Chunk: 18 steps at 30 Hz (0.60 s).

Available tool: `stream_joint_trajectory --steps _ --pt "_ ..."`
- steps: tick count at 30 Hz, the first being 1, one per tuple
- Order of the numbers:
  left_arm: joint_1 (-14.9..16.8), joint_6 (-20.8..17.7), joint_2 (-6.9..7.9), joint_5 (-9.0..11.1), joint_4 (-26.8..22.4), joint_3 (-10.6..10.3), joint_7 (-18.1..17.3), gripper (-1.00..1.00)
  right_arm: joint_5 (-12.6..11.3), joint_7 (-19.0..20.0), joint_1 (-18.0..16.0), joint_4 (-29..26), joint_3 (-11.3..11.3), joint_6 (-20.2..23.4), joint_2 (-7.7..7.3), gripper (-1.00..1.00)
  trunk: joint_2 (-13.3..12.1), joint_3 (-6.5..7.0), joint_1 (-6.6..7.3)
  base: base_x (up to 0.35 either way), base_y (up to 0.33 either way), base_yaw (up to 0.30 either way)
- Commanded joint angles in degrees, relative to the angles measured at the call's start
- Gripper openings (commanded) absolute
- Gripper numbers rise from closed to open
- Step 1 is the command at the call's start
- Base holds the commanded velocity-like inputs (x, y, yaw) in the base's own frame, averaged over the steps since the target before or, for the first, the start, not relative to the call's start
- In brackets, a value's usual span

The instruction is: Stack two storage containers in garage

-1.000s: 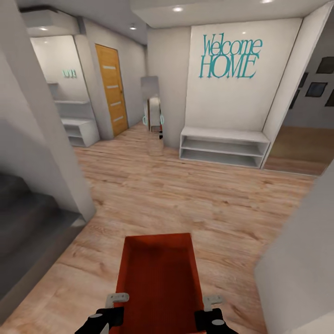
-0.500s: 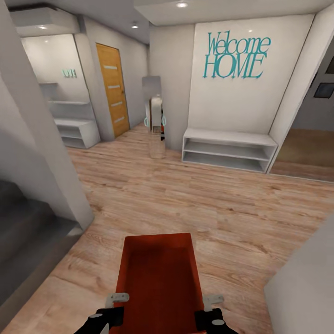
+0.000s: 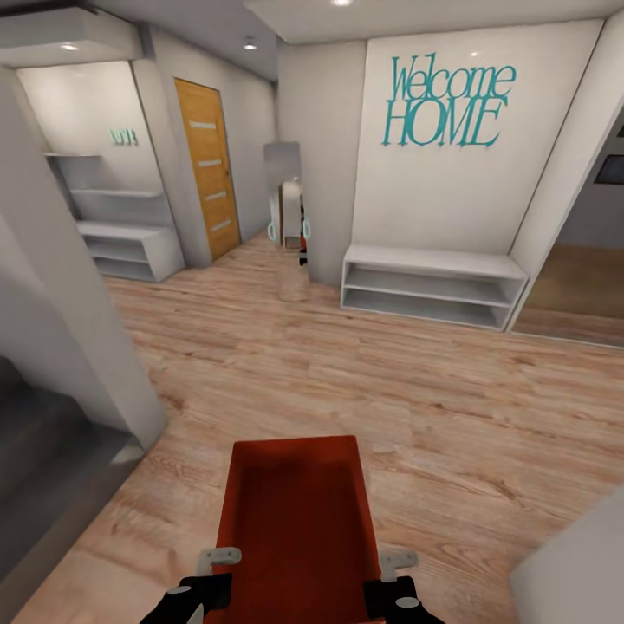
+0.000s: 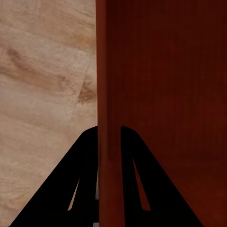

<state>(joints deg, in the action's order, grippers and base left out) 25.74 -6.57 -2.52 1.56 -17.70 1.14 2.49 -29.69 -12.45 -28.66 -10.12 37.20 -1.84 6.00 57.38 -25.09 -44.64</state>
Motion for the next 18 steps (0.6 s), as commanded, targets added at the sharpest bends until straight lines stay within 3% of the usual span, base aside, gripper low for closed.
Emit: stream_joint_trajectory --steps 1,18 --pt "0.0 -0.4 0.06 -0.7 -0.3 0.1 0.6 -1.00 -1.1 -0.3 -0.1 0.6 -0.5 -0.3 -1.00 -1.00 0.0 -0.06 -0.04 0.325 0.000 0.000" --pt "0.0 -0.4 0.06 -0.7 -0.3 0.1 0.6 -1.00 -1.1 -0.3 -0.1 0.6 -0.5 -0.2 -1.01 -1.00 0.0 -0.06 -0.04 0.325 0.000 0.000"
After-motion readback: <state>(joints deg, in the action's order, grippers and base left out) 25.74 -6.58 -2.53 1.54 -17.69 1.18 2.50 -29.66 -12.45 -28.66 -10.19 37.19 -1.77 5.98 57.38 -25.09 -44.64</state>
